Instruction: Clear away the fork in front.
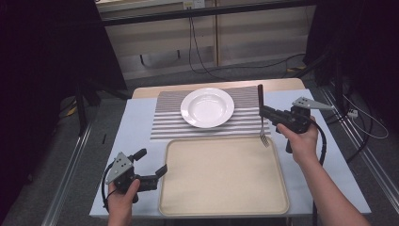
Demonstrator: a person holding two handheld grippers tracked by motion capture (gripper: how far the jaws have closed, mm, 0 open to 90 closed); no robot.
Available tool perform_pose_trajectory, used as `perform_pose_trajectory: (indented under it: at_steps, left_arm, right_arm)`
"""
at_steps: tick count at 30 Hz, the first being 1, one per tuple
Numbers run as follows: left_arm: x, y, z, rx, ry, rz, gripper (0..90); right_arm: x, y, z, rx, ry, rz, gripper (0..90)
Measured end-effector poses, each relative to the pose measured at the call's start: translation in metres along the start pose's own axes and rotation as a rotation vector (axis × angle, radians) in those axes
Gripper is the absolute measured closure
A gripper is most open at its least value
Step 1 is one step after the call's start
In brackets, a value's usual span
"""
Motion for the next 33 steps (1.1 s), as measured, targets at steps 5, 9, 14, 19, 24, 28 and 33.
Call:
perform_pose_trajectory:
  at_steps: [5, 9, 14, 19, 24, 28, 33]
  left_arm:
    - [0.005, -0.005, -0.006, -0.004, -0.002, 0.013, 2.9]
    - [0.010, -0.009, -0.011, -0.004, 0.000, 0.026, 2.9]
    - [0.017, -0.016, -0.018, -0.012, -0.007, 0.049, 2.9]
    - [0.023, -0.026, -0.023, -0.026, -0.006, 0.067, 2.9]
    - [0.028, -0.037, -0.029, -0.030, -0.002, 0.084, 2.9]
    - [0.031, -0.044, -0.037, -0.027, -0.007, 0.097, 2.8]
    - [0.033, -0.052, -0.048, -0.013, 0.008, 0.114, 2.8]
  right_arm:
    - [-0.016, 0.008, 0.003, 0.025, 0.001, -0.039, 78.2]
    - [-0.032, 0.010, 0.010, 0.020, 0.006, -0.078, 78.1]
    - [-0.051, 0.011, 0.018, 0.024, 0.023, -0.111, 78.1]
    - [-0.062, 0.010, 0.023, 0.037, 0.013, -0.131, 78.1]
    - [-0.073, 0.006, 0.027, 0.037, 0.007, -0.162, 78.1]
    - [-0.081, 0.003, 0.030, 0.041, 0.005, -0.179, 78.1]
    - [-0.091, -0.001, 0.032, 0.039, -0.002, -0.202, 78.1]
Point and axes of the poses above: each handheld gripper's, and its own axes: y roughly backward along the jaws, z roughly out of its underside, x roughly to its right, the point moved 5 cm from there along -y, roughly forward along the jaws, and after that the axes turned 3 degrees about z, right-handed, at the moved point
